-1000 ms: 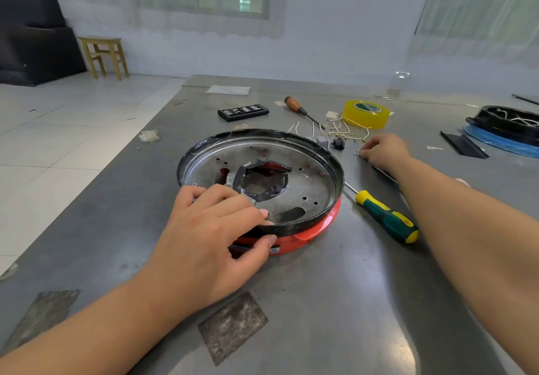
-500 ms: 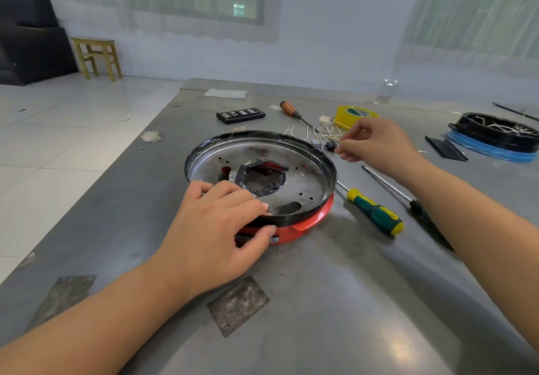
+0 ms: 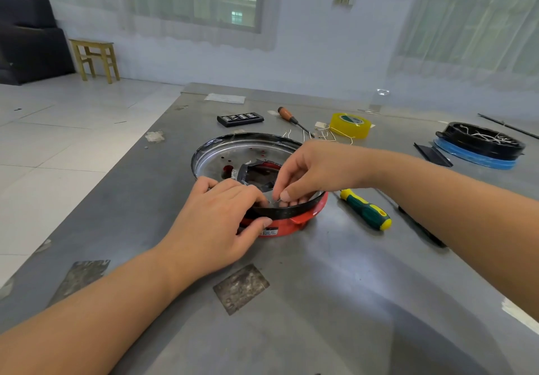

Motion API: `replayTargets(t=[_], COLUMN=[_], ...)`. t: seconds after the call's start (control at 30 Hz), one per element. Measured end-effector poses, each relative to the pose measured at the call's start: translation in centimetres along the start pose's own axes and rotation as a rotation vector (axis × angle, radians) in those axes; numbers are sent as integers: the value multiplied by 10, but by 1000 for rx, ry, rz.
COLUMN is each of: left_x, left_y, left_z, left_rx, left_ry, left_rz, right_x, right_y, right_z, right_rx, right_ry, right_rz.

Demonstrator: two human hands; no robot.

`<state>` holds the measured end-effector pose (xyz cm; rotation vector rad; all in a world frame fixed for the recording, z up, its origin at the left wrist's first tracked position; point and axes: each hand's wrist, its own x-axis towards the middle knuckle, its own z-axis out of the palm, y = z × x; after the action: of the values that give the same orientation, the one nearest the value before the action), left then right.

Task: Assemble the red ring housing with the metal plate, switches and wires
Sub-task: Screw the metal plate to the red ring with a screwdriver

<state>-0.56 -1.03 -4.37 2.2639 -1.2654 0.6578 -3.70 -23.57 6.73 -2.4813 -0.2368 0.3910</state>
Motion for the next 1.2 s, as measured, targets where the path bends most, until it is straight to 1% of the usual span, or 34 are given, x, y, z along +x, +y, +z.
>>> replayTargets(t=[0.1,0.2,0.43,0.6,0.8,0.97,1.2], left_x=[0,1,1,1,0,0,-2], left_y=[-1,-1,-3,-4,-4,-5,-5], left_z=[-1,-1,0,1,0,1,4], left_rx=[-6,-10,-17,-9,-9,36,85], left_ry=[-13,-22,-15,-6,6,16,80], left_rz=[-9,-16,-18,-7,1,48,98], right_x=[5,12,20,21,20,19,19], right_y=[-5,-9,-10,-9,-9,-11,-5], right_z=[2,4,4,2,3,2,3], right_rx=[-76,-86,4,34,4,-75,-70], right_ry=[-32,-82,-166,-192,-187,-172,-141], right_rz=[29,63,106,138,134,108,96])
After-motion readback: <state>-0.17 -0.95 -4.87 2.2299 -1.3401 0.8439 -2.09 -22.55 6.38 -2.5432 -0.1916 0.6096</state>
